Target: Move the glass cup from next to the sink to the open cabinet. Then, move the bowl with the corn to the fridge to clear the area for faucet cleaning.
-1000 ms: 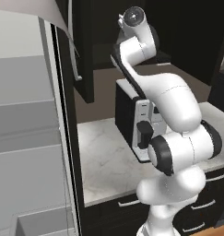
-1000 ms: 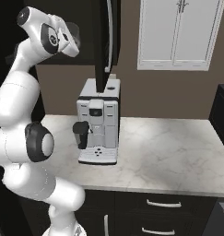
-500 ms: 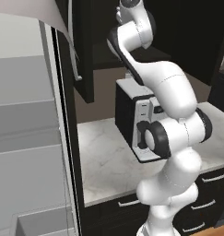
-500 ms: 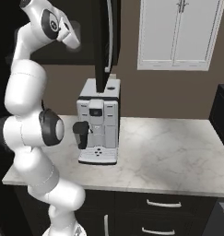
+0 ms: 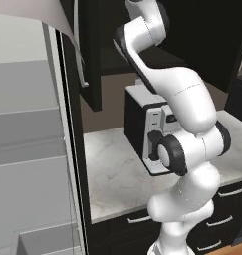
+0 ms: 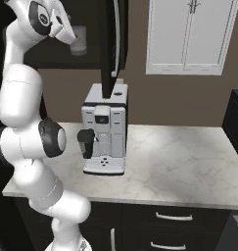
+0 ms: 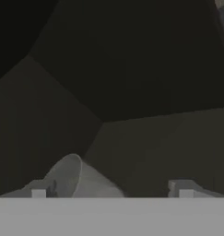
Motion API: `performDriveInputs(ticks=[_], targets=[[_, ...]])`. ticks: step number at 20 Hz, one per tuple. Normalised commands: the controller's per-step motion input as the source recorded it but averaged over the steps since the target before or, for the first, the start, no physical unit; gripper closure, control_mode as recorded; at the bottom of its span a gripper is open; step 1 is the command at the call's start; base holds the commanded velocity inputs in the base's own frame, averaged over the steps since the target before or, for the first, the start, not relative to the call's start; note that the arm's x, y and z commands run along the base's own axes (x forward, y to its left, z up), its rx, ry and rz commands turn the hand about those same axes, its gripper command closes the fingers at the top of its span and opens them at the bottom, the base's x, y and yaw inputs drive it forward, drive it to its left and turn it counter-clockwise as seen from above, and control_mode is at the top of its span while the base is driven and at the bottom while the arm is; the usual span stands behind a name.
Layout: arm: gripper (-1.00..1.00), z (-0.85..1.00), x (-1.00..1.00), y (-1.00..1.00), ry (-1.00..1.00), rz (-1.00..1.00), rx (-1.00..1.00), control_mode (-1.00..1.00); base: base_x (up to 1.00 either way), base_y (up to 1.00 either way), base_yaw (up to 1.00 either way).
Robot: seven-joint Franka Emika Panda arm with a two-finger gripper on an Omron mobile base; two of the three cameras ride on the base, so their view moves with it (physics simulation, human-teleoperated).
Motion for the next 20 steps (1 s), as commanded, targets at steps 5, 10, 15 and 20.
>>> performDriveInputs(ticks=[5, 10, 15, 20], targets=[[-1.00, -0.25, -1.00, 0.00, -0.27, 0.00, -0.01, -1.00, 0.00, 0.00, 0.00], [-1.00, -1.00, -1.00, 0.00, 0.00, 0.00, -0.05, -1.00, 0.00, 0.00, 0.00], [-1.00, -1.00, -1.00, -0.23, 0.11, 0.00, 0.00, -1.00, 0.00, 0.00, 0.00], [-1.00, -1.00, -1.00, -0.50, 0.29, -0.01, 0.07, -1.00, 0.00, 0.00, 0.00]])
